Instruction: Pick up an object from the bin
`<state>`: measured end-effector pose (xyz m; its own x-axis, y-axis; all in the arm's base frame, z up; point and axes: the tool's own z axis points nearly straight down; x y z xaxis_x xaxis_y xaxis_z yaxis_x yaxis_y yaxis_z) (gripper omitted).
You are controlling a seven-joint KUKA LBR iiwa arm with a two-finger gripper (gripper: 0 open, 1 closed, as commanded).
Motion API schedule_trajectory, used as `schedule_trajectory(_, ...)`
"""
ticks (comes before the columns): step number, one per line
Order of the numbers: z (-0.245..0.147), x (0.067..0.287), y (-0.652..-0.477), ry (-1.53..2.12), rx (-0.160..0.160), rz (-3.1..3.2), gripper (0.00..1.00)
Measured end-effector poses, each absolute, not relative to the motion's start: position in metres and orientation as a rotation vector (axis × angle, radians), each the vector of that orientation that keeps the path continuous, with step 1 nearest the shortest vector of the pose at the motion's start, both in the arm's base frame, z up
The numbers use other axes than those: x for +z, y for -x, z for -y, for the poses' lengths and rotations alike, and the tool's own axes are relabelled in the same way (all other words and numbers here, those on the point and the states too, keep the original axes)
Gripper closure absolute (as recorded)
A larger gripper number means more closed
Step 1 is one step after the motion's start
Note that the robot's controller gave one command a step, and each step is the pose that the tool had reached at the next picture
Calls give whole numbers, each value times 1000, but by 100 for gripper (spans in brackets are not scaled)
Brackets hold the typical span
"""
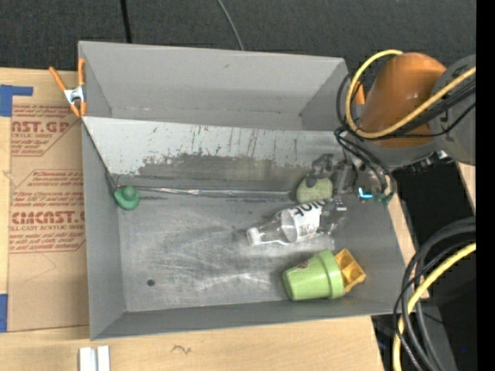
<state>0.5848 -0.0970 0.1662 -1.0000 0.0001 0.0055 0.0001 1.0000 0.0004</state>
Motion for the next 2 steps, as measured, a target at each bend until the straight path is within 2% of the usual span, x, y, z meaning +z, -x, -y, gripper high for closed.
schedule_trajectory(1,97,171,-587,-1,1,3144,0)
schedule_trajectory(2,136,84,-570,-576,-13,3113,100)
